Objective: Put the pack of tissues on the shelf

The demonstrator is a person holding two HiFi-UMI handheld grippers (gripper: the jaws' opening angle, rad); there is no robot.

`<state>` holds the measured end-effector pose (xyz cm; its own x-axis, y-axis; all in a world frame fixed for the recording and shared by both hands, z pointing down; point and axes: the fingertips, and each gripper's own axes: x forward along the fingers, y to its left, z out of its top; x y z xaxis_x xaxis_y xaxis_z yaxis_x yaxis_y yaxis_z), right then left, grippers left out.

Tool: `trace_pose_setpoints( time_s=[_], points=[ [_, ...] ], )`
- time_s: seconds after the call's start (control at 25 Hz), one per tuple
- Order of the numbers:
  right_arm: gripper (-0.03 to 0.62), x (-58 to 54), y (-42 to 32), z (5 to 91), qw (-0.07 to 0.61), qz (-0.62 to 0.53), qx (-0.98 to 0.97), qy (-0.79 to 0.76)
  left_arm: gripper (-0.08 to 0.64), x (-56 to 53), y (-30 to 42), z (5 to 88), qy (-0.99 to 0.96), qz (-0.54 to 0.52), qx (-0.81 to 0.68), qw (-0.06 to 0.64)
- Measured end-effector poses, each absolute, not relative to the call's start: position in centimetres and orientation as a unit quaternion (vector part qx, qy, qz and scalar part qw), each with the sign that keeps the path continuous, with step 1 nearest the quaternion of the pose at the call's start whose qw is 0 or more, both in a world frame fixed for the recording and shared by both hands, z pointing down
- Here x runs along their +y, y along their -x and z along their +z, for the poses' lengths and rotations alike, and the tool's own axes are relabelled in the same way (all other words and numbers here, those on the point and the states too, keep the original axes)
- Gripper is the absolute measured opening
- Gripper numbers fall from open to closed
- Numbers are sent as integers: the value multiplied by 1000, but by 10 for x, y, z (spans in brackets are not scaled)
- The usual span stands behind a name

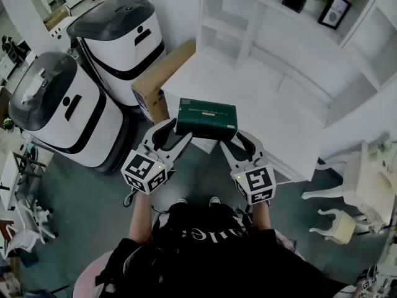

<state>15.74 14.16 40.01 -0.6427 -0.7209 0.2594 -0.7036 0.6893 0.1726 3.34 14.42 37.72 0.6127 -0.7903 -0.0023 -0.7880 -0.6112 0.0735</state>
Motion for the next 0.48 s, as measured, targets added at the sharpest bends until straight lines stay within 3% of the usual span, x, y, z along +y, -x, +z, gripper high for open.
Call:
trace_pose_setpoints(
  time_s=[0.48],
  points=[
    [206,152,-111,405,156,-25,-902,-402,224,155,13,381,-899,-12,-437,27]
  ],
)
